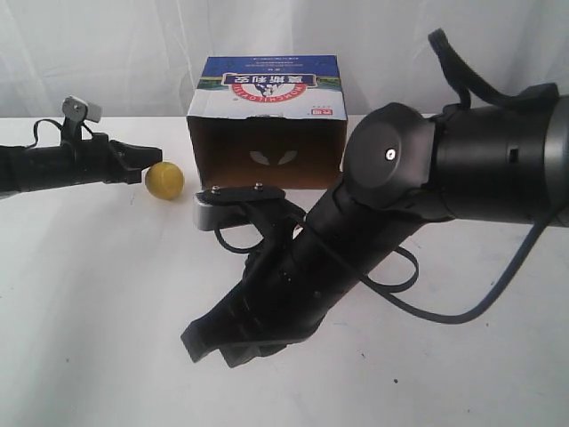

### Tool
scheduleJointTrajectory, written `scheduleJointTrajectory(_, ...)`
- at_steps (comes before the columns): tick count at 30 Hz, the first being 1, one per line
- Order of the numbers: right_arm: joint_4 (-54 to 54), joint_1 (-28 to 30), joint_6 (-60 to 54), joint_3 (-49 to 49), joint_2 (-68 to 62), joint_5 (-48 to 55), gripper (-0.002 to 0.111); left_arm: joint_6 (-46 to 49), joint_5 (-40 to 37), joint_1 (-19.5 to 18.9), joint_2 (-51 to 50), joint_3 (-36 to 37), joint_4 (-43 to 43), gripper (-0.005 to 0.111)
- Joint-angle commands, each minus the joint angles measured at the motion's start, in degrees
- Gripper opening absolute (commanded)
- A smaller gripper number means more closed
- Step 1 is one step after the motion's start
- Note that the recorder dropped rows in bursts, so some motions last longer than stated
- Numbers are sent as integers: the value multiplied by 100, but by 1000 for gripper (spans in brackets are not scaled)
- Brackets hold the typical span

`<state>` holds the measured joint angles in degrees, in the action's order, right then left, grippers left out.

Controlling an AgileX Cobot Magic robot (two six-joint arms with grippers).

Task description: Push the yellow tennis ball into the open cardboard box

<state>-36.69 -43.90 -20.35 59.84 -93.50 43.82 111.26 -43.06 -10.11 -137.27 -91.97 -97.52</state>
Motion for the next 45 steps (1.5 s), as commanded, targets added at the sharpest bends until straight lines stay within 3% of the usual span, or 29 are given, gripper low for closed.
scheduleJointTrajectory(1,10,-5,21,9,53,-58,0,-322,-149,101,-148,88,739,0)
scheduleJointTrajectory(13,30,-5,21,9,53,-278,0,-1318,-353,114,-136,177,2103,0)
scheduleJointTrajectory(28,30,-5,21,9,53,-520,0,-924,-575,126,137,1126,2166,0)
scheduleJointTrajectory(41,30,-5,8,9,53,-685,0,-179,-625,280,137,1553,1713,0)
scheduleJointTrajectory(45,30,-5,8,9,53,-784,0,-140,-1120,280,151,1553,1706,0)
